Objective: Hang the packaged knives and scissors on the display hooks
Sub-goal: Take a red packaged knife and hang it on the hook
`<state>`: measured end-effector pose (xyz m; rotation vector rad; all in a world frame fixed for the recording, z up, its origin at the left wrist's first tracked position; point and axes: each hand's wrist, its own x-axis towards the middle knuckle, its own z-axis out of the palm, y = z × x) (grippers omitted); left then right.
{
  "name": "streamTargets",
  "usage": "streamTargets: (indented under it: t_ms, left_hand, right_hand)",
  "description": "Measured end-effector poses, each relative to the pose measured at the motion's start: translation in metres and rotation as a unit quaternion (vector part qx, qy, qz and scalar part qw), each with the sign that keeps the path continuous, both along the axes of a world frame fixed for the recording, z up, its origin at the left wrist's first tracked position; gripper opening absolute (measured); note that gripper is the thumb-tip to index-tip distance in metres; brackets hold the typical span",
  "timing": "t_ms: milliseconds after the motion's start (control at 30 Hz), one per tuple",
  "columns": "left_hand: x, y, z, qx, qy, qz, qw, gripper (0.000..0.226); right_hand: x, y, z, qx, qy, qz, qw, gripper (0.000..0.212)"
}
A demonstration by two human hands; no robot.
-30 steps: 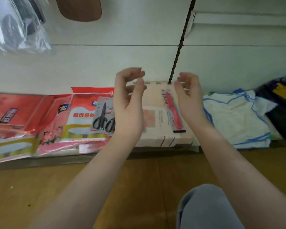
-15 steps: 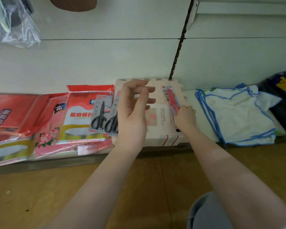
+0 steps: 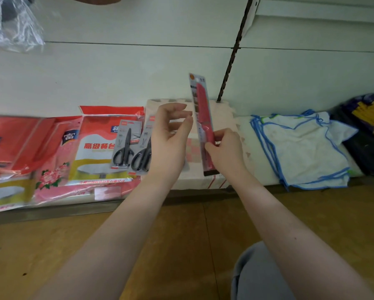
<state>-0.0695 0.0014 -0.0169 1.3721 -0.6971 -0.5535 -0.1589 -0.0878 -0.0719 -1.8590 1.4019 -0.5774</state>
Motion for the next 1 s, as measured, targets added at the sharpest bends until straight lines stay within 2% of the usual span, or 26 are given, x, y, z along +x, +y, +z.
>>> streamTargets:
  t_ms: [233, 333, 500, 600, 733, 867, 1000]
  left_hand:
    - [0.002, -0.015, -0.007, 0.088, 0.0, 0.015, 0.996, 0.045]
    - [0.003, -0.018, -0.007, 0.063, 0.039, 0.005, 0.997, 0.039]
    - [0.001, -0.019, -0.003, -0.007, 0.065, 0.056, 0.996, 0.018]
    - [-0.004, -0.015, 0.006, -0.035, 0.043, 0.02, 0.998, 0.017]
    - [-0.011, -0.007, 0.024, -0.062, -0.022, -0.028, 0.997, 0.017]
    - [-0.01, 0.001, 0.045, -0.085, -0.009, -0.031, 0.996, 0.012]
    - [-0.008, 0.004, 0.074, -0.101, -0.064, -0.019, 0.993, 0.007]
  right_hand:
    - [-0.004, 0.044, 0.032, -0.007, -0.045, 0.028, 0.999, 0.028]
    - [-0.009, 0.056, 0.035, -0.004, -0.03, 0.045, 0.999, 0.032]
    - [-0.015, 0.056, 0.037, -0.02, -0.028, 0.082, 0.996, 0.035]
    - [-0.013, 0.04, 0.058, -0.024, -0.133, 0.059, 0.989, 0.036]
    - [-0.003, 0.022, 0.099, -0.034, -0.3, 0.064, 0.951, 0.004]
    - [0.003, 0.019, 0.121, -0.052, -0.35, 0.132, 0.926, 0.012]
    - [0.005, 0.027, 0.141, -0.066, -0.391, 0.158, 0.904, 0.014]
